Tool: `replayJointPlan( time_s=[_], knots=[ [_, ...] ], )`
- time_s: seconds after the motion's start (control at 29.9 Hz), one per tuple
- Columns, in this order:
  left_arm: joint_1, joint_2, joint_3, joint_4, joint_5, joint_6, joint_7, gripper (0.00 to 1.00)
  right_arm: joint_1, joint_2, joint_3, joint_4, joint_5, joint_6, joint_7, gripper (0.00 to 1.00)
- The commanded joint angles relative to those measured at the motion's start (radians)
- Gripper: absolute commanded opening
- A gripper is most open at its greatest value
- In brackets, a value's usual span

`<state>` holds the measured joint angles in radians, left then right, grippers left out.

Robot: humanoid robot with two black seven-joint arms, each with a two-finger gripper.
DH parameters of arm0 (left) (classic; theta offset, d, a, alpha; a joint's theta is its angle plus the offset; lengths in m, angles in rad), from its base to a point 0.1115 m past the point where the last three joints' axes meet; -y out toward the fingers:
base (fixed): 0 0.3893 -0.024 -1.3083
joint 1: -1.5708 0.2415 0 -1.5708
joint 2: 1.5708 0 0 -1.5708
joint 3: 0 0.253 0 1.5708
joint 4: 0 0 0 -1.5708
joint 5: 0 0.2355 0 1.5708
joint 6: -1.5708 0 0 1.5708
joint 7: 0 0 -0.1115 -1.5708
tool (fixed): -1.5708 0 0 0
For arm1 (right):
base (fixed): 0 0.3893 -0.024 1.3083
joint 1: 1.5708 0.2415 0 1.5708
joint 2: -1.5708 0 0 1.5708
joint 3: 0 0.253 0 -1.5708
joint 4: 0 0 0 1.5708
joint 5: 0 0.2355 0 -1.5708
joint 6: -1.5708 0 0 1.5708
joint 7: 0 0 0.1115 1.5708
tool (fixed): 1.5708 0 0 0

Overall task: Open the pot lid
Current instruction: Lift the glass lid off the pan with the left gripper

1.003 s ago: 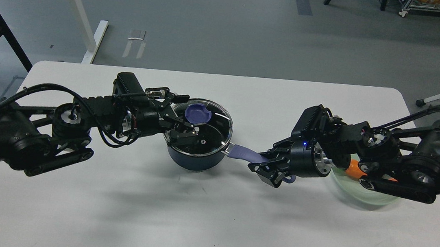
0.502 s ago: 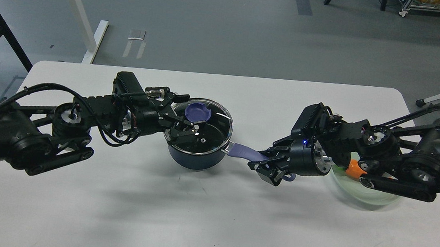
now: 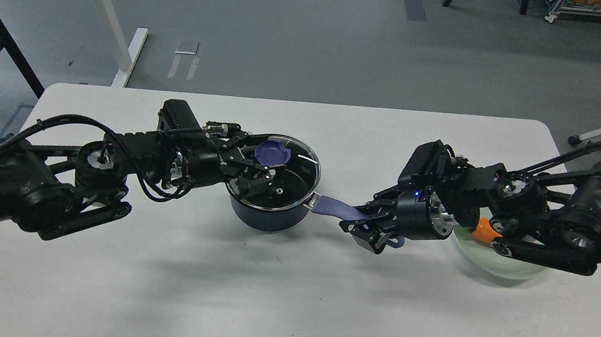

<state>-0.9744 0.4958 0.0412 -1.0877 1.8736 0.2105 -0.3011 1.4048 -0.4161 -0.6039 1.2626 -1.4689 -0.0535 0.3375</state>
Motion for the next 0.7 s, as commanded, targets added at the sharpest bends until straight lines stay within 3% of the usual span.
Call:
replayJointPlan(
  time_s=[0.0,0.3,0.47,0.67],
  knots=[
    [-0.003,0.000,-0.001,-0.001,0.001,0.000,-0.003,0.42,-0.001,0.000,-0.001,0.000,0.001,0.000,0.000,0.17],
    [-0.056,0.021,-0.003,-0.017,-0.002,0.017,-0.006,0.41,-0.006,-0.001,-0.001,0.000,-0.001,0.000,0.000,0.17],
    [-0.083,0.138,-0.003,-0.023,-0.005,0.021,-0.032,0.41,-0.004,-0.001,0.001,0.000,-0.001,0.000,0.001,0.17],
    [-0.041,0.332,0.003,-0.043,-0.013,0.066,-0.102,0.41,-0.004,-0.007,-0.001,0.000,-0.001,0.000,0.002,0.17]
  ],
)
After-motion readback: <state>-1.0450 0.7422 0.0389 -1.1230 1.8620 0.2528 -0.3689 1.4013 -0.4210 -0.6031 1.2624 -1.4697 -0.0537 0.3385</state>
